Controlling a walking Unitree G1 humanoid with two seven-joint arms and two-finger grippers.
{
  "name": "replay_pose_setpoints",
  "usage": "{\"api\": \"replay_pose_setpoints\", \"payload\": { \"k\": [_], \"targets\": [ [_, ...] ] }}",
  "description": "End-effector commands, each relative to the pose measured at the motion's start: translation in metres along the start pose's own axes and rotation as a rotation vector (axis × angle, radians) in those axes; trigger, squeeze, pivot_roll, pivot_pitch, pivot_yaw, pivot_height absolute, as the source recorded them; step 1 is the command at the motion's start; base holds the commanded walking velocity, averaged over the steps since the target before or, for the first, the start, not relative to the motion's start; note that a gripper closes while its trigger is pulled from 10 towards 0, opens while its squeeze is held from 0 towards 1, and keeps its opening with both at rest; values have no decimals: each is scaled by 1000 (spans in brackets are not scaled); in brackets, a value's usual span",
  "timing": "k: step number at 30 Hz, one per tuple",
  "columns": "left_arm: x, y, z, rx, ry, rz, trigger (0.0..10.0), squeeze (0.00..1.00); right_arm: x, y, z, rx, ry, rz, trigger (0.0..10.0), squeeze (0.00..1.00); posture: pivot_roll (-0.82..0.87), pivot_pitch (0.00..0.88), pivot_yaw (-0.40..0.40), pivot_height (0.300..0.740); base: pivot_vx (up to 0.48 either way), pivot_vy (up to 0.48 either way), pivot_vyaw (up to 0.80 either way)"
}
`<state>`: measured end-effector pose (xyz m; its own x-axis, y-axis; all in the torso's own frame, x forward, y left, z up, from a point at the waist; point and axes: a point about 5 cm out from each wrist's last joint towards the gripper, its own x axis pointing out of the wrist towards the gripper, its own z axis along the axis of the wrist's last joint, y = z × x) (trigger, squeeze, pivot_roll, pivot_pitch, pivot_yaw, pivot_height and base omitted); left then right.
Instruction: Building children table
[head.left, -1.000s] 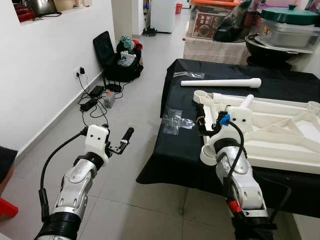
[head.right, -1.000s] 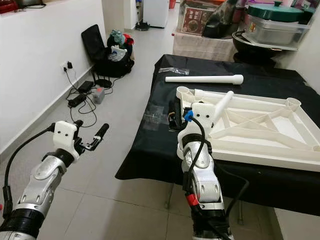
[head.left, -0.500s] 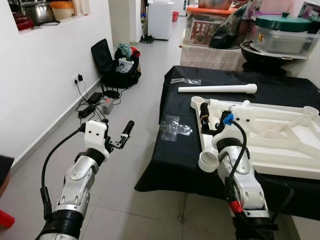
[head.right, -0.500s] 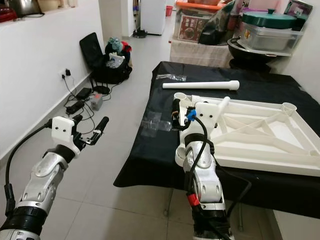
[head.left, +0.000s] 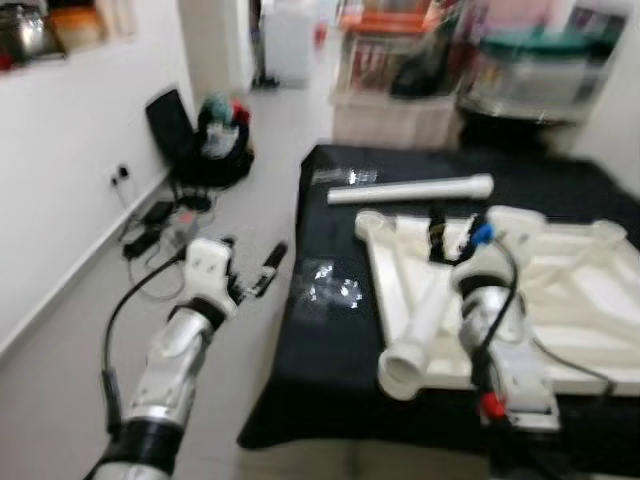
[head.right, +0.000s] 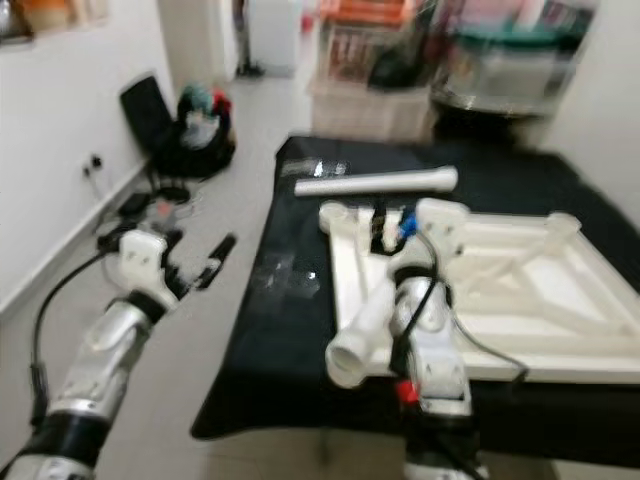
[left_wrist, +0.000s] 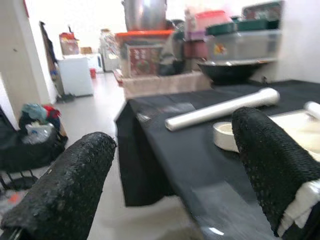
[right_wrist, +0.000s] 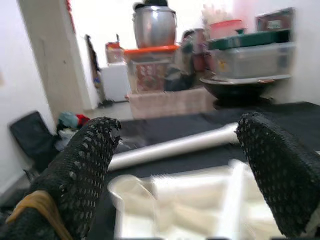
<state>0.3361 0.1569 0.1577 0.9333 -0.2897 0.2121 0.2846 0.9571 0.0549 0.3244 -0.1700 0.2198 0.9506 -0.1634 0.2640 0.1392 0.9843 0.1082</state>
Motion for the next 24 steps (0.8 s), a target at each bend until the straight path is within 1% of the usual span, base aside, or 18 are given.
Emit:
{"api": "replay_pose_setpoints", "payload": {
  "k": [1, 4, 6, 8, 10, 11, 12, 13, 14, 15, 18, 19, 21, 23, 24],
  "targets": [
    [-6, 11, -4, 9, 22, 37, 10000, 0, -2, 9, -6, 18, 38, 23, 10000, 0, 41, 0, -61, 740, 360, 0, -756],
    [-6, 9, -3, 8, 19, 35, 10000, 0, -2, 7, -6, 18, 30, 19, 10000, 0, 50, 0, -65, 740, 363, 0, -760],
    [-6, 9, -3, 8, 16, 34, 10000, 0, -2, 6, -7, 14, 41, 21, 10000, 0, 52, 0, -64, 740, 360, 0, 0],
    [-8, 11, -3, 12, 20, 37, 10000, 0, -2, 6, -8, 15, 44, 23, 10000, 0, 50, 0, -63, 740, 322, 0, -756],
    [-9, 13, -5, 15, 29, 43, 10000, 0, -1, 7, -7, 11, 41, 30, 10000, 0, 45, 0, -64, 740, 0, 0, 0],
    [-9, 14, -5, 23, 35, 48, 10000, 0, 1, 9, -6, 21, 60, 40, 10000, 0, 42, 0, -63, 740, 0, 0, 0],
    [-8, 14, -6, 27, 40, 51, 10000, 0, 4, 10, -7, 26, 97, 43, 10000, 0, 38, 0, -63, 740, 0, 0, -800],
    [-8, 14, -6, 27, 40, 51, 10000, 0, 4, 10, -7, 26, 97, 43, 10000, 0, 38, 0, -63, 740, 0, 0, -800],
    [-6, 13, -6, 30, 42, 52, 10000, 0, 6, 10, -6, 31, 121, 48, 10000, 0, 35, 0, -66, 740, 0, 0, -800],
    [-5, 12, -7, 29, 42, 54, 10000, 0, 9, 13, -5, 41, 164, 88, 10000, 0, 39, 0, -74, 740, 0, 0, 0],
    [-4, 10, -7, 28, 43, 55, 10000, 0, 10, 15, -5, 46, 191, 117, 10000, 0, 39, 0, -74, 740, 0, 0, 0],
    [-5, 10, -8, 30, 49, 56, 10000, 0, 13, 22, -3, 104, 270, 195, 10000, 0, 46, 0, -85, 740, 0, 0, 0],
    [-5, 10, -8, 30, 49, 56, 10000, 0, 13, 22, -3, 104, 270, 195, 10000, 0, 46, 0, -85, 740, 0, 0, 0],
    [-7, 11, -10, 36, 60, 59, 10000, 0, 16, 32, -3, 176, 373, 275, 10000, 0, 38, 0, -91, 740, 0, 0, 0],
    [-7, 11, -11, 39, 64, 61, 10000, 0, 16, 34, -3, 195, 410, 299, 10000, 0, 38, 0, -91, 740, 0, 0, 0]
  ]
}}
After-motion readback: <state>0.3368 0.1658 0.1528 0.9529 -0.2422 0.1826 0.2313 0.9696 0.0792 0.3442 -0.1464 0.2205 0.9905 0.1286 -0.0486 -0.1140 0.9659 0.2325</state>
